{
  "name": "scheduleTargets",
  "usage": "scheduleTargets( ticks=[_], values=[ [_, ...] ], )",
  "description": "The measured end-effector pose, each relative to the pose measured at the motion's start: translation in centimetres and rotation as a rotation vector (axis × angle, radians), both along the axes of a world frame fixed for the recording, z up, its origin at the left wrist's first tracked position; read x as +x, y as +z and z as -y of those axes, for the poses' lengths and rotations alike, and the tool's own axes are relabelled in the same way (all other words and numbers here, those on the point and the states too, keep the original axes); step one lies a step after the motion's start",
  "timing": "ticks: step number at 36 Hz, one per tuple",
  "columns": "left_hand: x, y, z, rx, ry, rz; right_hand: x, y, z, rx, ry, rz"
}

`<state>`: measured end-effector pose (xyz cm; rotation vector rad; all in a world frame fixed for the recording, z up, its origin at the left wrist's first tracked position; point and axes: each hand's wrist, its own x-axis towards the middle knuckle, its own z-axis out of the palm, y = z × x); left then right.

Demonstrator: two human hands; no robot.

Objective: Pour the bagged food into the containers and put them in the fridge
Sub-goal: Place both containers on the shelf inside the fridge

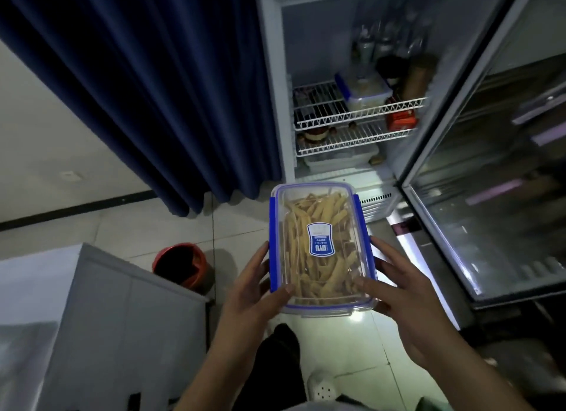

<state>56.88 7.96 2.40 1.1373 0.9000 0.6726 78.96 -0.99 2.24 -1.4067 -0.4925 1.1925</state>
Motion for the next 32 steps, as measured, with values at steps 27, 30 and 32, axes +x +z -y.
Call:
scheduleTargets(
  ticks=[27,30,32],
  values=[
    [18.9,-3.1,-29.6,-0.047,-0.097,-0.079,18.1,-2.2,-29.6,-0.191,-0.125,-0.077],
    [21.4,-3.6,-31.2,-0.026,-0.051,-0.129,20.5,-3.0,-32.6,-0.191,-0.086,-0.095],
    [23.1,-4.0,-31.9,-0.027,0.001,-0.169,22.1,-3.7,-34.3,-0.205,-0.061,-0.108]
  ],
)
